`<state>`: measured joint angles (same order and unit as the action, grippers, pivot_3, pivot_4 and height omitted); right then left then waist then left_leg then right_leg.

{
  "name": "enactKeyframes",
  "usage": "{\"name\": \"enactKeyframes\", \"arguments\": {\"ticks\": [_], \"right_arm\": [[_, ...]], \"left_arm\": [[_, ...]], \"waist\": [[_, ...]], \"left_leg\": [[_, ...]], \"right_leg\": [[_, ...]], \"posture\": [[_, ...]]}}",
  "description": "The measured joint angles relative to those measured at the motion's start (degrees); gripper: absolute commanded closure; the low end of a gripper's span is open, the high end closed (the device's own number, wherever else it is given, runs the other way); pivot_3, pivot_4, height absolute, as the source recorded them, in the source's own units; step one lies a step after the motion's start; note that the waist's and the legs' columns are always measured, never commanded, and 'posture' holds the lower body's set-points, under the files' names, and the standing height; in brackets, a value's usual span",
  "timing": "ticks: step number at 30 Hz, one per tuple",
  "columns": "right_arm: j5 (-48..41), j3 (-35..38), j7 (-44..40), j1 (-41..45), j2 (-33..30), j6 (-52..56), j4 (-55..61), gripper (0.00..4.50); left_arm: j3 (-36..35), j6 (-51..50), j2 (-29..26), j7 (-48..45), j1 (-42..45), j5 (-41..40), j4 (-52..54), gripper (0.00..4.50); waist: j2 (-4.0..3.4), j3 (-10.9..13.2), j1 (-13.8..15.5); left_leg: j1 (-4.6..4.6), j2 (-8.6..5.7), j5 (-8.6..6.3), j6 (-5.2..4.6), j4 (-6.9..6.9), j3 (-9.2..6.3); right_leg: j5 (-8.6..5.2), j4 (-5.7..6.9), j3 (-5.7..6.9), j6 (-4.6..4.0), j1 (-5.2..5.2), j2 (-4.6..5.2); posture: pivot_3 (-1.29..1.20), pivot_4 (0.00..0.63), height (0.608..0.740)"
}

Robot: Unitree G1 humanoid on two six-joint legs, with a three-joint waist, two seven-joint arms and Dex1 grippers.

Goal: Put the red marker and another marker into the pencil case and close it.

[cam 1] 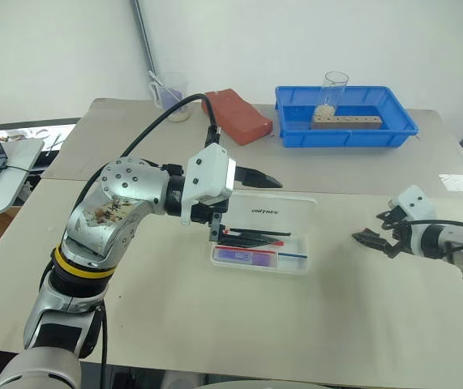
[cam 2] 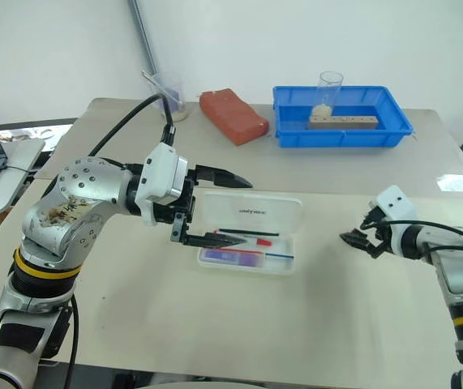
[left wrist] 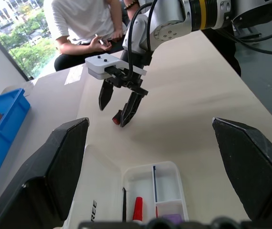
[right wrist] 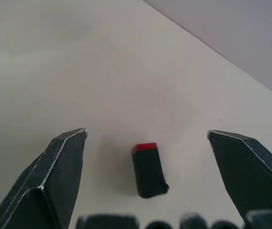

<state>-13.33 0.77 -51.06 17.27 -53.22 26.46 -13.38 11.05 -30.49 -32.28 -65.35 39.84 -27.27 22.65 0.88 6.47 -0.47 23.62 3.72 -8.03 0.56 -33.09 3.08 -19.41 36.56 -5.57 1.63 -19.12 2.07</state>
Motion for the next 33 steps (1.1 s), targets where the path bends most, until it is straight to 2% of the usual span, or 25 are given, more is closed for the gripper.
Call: {"name": "enactKeyframes", "arguments": {"ticks": [8,11,16,20,21,24,28,33], "right_arm": [[1.09,-0.53,-7.44,2.22,-0.31,-1.30,-7.67,0.00],[1.63,-0.55,-9.22,3.08,-0.30,-3.20,-9.77,0.83],[3.16,-0.87,-10.38,4.33,-0.27,-5.23,-12.04,2.50],[3.57,-0.86,-10.94,4.54,-0.24,-6.22,-12.63,4.02],[3.57,-0.85,-11.18,4.61,-0.24,-6.51,-12.64,4.24],[2.89,-0.50,-13.09,3.75,-0.26,-7.20,-9.26,4.25],[-0.09,-0.57,-17.66,0.25,-1.27,-6.18,6.06,4.25],[-3.65,-4.53,-20.03,2.60,-1.31,0.36,23.94,4.25]], "left_arm": [[0.00,-0.73,-0.17,1.31,-0.09,-1.40,1.34,0.09],[0.00,-0.73,-0.19,1.46,-0.15,-1.98,1.34,0.00],[0.03,-0.78,-0.32,1.48,-0.24,-2.09,1.34,0.00],[0.03,-0.81,-0.65,1.50,-0.42,-2.11,1.40,0.00],[0.03,-0.81,-0.92,1.50,-0.64,-2.12,1.43,0.00],[0.02,-0.94,-2.07,1.29,-2.44,-2.19,1.62,0.00],[-0.34,-2.64,-6.31,-0.21,-5.50,-3.13,1.64,0.00],[-1.40,-6.79,-13.26,-4.19,-9.59,-7.11,5.13,0.00]], "waist": [[-0.02,0.00,-0.02],[-0.03,0.00,-0.08],[-0.04,0.00,-0.15],[-0.04,0.00,-0.18],[-0.04,0.00,-0.21],[-0.16,0.03,-0.25],[-0.38,0.12,-0.46],[-0.36,0.22,-0.33]], "left_leg": [[0.02,-0.01,0.00,0.00,-0.10,-0.03],[0.02,-0.01,0.00,0.00,-0.10,-0.03],[0.01,-0.01,0.00,0.00,-0.10,-0.03],[-0.01,-0.01,0.00,0.00,-0.10,-0.03],[-0.02,-0.01,0.00,0.00,-0.10,-0.03],[-0.03,-0.01,0.00,0.00,-0.08,-0.03],[-0.04,0.02,-0.01,0.01,-0.06,-0.05],[-0.10,0.08,-0.02,0.02,-0.05,-0.05]], "right_leg": [[0.00,0.00,-0.01,0.01,0.08,0.00],[0.00,-0.01,-0.01,0.01,0.09,0.00],[0.00,-0.01,-0.01,0.01,0.10,0.00],[0.00,-0.01,-0.01,0.01,0.11,0.00],[0.00,-0.01,-0.01,0.01,0.12,0.00],[0.00,0.00,-0.01,0.01,0.11,0.00],[-0.01,0.04,-0.02,0.04,0.08,-0.04],[-0.04,0.08,0.00,0.07,0.09,-0.06]], "posture": [[0.00,0.150,0.740],[0.00,0.150,0.740],[0.00,0.150,0.740],[0.00,0.150,0.740],[0.00,0.150,0.740],[0.00,0.150,0.740],[0.00,0.150,0.740],[0.00,0.150,0.740]]}}
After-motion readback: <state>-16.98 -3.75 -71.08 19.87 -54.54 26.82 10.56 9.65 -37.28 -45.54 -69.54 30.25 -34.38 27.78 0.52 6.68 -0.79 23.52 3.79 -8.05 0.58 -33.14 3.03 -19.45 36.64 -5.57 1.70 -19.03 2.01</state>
